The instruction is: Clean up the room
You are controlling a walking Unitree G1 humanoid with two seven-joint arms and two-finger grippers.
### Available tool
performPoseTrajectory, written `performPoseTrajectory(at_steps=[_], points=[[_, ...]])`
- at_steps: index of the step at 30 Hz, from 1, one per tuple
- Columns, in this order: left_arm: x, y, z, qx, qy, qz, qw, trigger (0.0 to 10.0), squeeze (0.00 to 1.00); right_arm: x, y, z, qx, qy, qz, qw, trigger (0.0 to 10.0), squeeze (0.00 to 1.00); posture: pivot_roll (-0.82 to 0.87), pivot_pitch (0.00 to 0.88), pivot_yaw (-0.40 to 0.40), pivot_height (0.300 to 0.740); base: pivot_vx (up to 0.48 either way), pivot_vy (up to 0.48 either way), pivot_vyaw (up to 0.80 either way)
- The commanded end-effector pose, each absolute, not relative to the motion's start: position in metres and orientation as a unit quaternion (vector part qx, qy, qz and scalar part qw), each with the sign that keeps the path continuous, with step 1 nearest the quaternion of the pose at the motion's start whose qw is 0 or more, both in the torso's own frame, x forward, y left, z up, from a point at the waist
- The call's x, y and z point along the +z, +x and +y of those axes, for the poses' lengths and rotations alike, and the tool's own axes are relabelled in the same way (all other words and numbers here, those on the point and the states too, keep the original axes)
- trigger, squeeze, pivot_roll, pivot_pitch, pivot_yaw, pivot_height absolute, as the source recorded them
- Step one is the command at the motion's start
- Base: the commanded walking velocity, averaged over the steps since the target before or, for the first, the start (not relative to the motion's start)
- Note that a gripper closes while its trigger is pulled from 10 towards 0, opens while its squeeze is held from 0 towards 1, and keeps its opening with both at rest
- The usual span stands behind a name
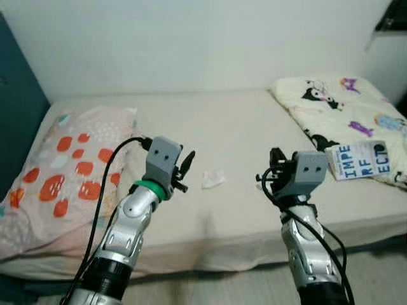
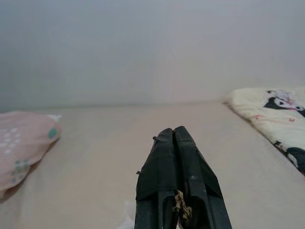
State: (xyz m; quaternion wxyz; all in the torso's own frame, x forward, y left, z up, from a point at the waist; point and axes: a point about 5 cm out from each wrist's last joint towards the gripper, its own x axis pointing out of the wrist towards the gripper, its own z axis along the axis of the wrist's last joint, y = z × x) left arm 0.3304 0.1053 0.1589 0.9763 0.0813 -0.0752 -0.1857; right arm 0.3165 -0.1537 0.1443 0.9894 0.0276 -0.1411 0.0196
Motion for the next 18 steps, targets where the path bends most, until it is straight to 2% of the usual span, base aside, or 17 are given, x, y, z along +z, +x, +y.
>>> performPoseTrajectory(at_steps=[1,18], points=[[0.1569,0.3293,0.1019,-0.191,0.086,-0.072,0.975,10.0,0.00,0.1398,0.3147,-0.1597,0.010,0.028,-0.132,0.991,10.0,0.00,-0.05,0.006,0.036,0.740,0.000,-0.330,0.00],[0.1562,0.3313,0.1028,-0.184,0.088,-0.068,0.977,10.0,0.00,0.1394,0.3140,-0.1592,0.010,0.031,-0.131,0.991,10.0,0.00,-0.05,0.008,0.039,0.740,0.000,-0.313,0.00]])
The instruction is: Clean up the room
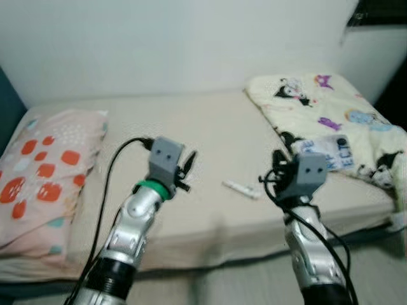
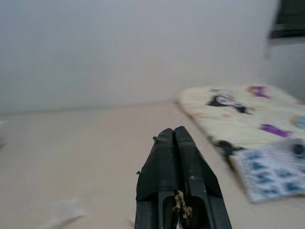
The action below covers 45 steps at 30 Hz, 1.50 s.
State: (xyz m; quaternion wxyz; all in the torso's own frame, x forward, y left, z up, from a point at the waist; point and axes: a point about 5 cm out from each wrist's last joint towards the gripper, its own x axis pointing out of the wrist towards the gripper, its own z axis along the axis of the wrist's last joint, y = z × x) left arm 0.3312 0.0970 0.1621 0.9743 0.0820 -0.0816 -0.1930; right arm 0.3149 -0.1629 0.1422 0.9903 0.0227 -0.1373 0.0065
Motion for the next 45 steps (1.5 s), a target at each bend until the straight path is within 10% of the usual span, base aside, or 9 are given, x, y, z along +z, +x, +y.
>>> performPoseTrajectory(at_steps=[1,45], points=[[0.1560,0.3314,0.1028,-0.183,0.089,-0.067,0.977,10.0,0.00,0.1395,0.3139,-0.1590,0.010,0.031,-0.132,0.991,10.0,0.00,-0.05,0.008,0.039,0.740,0.000,0.000,0.00],[0.1572,0.3333,0.0962,-0.190,0.059,-0.063,0.978,10.0,0.00,0.1393,0.3147,-0.1588,0.010,0.020,-0.124,0.992,10.0,0.00,-0.06,0.009,0.036,0.740,0.074,0.000,0.36]])
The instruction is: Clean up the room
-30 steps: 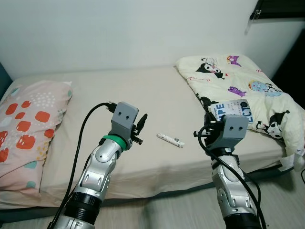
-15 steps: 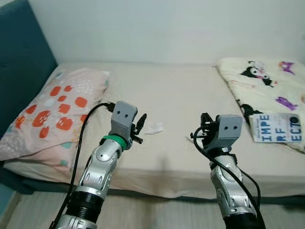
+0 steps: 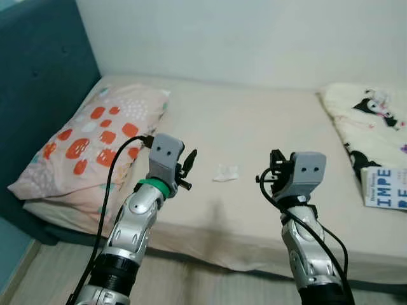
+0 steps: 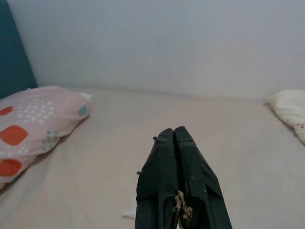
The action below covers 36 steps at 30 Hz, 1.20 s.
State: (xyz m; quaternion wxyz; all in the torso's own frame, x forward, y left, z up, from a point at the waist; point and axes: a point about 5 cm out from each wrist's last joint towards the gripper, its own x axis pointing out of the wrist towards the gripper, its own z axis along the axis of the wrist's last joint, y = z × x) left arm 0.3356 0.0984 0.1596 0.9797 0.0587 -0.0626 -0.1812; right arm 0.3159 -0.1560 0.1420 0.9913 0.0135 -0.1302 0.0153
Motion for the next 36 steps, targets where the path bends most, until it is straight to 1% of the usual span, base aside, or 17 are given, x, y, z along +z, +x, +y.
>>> performPoseTrajectory(at_steps=[1,11,14,30,36], points=[[0.157,0.333,0.095,-0.192,0.060,-0.064,0.977,10.0,0.00,0.139,0.315,-0.159,0.009,0.020,-0.124,0.992,10.0,0.00,-0.06,0.008,0.036,0.740,0.480,0.000,0.00],[0.158,0.333,0.093,-0.197,0.059,-0.067,0.976,10.0,0.00,0.138,0.315,-0.160,0.006,0.033,-0.121,0.992,10.0,0.00,-0.06,0.003,0.035,0.740,0.480,0.000,0.00],[0.158,0.333,0.093,-0.197,0.058,-0.068,0.976,10.0,0.00,0.139,0.315,-0.160,0.006,0.035,-0.121,0.992,10.0,0.00,-0.06,0.001,0.035,0.740,0.480,0.000,-0.80],[0.157,0.329,0.091,-0.215,0.049,-0.067,0.973,10.0,0.00,0.137,0.315,-0.159,0.011,0.028,-0.119,0.992,10.0,0.00,-0.06,0.006,0.037,0.740,0.000,0.000,0.00],[0.143,0.323,0.087,-0.237,0.091,-0.053,0.966,10.0,0.00,0.133,0.314,-0.159,0.004,0.045,-0.108,0.993,10.0,0.00,-0.06,0.012,0.038,0.740,0.000,0.000,0.00]])
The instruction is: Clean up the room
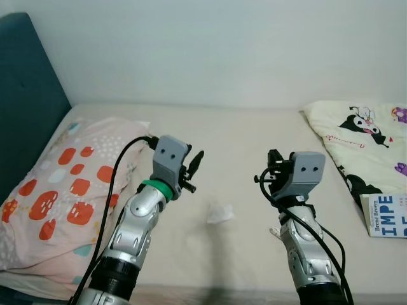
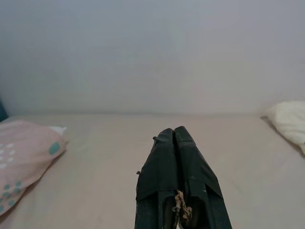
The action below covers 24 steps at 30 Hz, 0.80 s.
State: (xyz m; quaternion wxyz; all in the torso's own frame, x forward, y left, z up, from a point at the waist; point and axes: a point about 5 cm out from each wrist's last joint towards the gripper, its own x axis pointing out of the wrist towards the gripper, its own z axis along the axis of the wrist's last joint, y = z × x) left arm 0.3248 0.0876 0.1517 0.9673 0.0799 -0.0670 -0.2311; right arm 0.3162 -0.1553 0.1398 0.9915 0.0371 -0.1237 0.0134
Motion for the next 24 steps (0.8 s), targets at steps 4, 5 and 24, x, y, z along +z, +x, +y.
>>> performPoseTrajectory(at_steps=[4,5,24], points=[[0.137,0.321,0.087,-0.239,0.097,-0.045,0.965,10.0,0.00,0.130,0.314,-0.159,0.000,0.052,-0.101,0.994,10.0,0.00,-0.06,0.015,0.039,0.735,0.000,0.000,0.00],[0.136,0.321,0.087,-0.239,0.098,-0.043,0.965,10.0,0.00,0.129,0.314,-0.159,0.001,0.053,-0.099,0.994,10.0,0.00,-0.06,0.015,0.039,0.730,0.000,0.000,0.00],[0.129,0.321,0.087,-0.239,0.110,-0.031,0.964,10.0,0.00,0.128,0.313,-0.160,0.001,0.058,-0.097,0.994,10.0,0.00,-0.06,0.023,0.038,0.650,0.000,0.000,0.00]])
